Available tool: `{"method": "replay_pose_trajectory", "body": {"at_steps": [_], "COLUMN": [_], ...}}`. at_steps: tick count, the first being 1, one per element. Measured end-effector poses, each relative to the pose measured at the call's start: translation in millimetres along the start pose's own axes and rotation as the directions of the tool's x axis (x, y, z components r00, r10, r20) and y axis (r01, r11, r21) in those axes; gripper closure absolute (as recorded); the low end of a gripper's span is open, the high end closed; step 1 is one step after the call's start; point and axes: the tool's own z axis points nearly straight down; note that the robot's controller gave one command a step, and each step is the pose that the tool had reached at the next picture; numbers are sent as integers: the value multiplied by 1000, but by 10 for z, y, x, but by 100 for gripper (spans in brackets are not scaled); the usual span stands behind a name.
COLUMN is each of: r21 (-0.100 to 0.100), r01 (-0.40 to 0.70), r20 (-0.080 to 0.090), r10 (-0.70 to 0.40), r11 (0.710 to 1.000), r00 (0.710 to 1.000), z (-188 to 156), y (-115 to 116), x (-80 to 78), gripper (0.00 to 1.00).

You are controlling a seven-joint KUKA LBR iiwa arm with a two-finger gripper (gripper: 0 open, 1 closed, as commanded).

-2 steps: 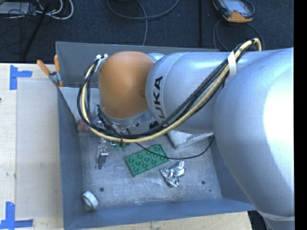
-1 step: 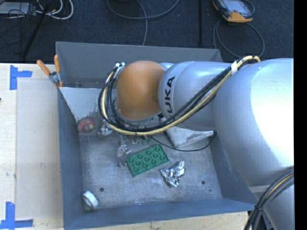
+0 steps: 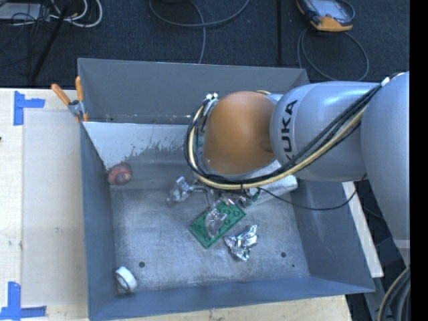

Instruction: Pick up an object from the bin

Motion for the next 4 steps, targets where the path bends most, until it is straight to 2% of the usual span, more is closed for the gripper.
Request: {"method": "replay_pose_trajectory", "body": {"at_steps": [1,2,3,4], "r21": [2,-1,-1,1], "r01": [163,122,117,115], "r20": [0,1,0,2], "r10": [-163,-122,-117,-115], "r11": [987,993,993,993], "r00": [987,993,993,993], "z": [-51,285,271,250], "y": [-750,-594,-602,-613], "x": [544,410,408,400], "gripper": [0,0,0,100]}}
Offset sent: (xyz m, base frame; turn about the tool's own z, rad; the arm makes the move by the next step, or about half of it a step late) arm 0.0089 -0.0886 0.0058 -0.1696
